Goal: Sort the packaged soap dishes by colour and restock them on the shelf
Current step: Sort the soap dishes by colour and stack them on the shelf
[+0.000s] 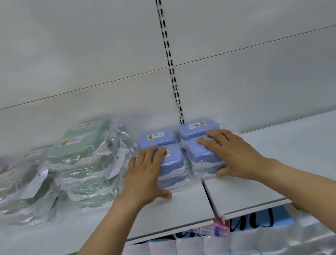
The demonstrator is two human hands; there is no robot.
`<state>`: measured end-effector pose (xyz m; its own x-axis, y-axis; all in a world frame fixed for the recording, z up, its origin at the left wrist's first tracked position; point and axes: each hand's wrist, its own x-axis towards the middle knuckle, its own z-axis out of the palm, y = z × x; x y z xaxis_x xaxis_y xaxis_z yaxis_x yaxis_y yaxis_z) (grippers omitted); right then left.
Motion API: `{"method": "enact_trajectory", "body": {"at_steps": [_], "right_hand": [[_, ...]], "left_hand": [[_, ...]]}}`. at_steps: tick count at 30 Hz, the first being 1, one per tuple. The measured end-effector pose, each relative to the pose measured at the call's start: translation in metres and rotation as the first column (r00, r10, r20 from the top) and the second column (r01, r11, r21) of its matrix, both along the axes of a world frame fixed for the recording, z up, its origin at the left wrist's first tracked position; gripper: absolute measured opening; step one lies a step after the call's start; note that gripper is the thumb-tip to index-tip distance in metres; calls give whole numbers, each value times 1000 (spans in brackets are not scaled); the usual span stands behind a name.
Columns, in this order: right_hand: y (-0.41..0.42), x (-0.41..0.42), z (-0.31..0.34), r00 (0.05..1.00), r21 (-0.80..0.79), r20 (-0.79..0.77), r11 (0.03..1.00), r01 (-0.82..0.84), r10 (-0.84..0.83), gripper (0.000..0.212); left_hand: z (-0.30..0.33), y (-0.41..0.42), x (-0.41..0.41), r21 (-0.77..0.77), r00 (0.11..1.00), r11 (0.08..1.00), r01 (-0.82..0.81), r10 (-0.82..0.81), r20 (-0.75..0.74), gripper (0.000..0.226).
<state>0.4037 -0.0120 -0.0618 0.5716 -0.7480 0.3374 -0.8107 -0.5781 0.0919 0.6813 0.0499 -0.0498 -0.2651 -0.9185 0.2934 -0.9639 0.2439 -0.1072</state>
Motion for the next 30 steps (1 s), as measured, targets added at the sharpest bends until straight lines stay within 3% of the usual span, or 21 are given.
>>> {"method": "enact_trajectory", "body": {"at_steps": [4, 8, 11, 13, 16, 21, 26, 30], "right_hand": [[1, 15, 3, 999, 39, 30, 999, 24, -25, 94], [6, 19, 12, 993, 84, -59, 991, 105, -101, 98], [21, 1, 20, 996, 75, 11, 994, 82, -83, 92], [37, -23, 21, 991, 27, 110, 997, 69, -71, 79], [68, -75, 13, 966, -124, 251, 988, 92, -59, 62], [132, -190, -15, 936, -142, 308, 965, 221, -169, 55], [187, -331, -65, 867, 23, 356, 931, 365, -349, 47], [226, -433, -121, 676, 300, 402, 786, 540, -617, 43]], "left_hand": [[-4, -5, 2, -133, 999, 990, -53, 51, -17, 107], [3, -1, -11, -58, 991, 989, -135, 135, -6, 107], [11, 7, -43, -48, 984, 987, -151, 145, -104, 104], [15, 19, -77, -122, 973, 989, -89, 61, -221, 92], [4, 37, -139, -251, 959, 967, 32, -100, -263, 75], [-33, 60, -261, -323, 877, 919, 226, -336, -343, 57], [-88, 89, -391, -177, 784, 889, 422, -456, -421, 50], [-148, 105, -479, 74, 751, 855, 513, -406, -520, 54]]}}
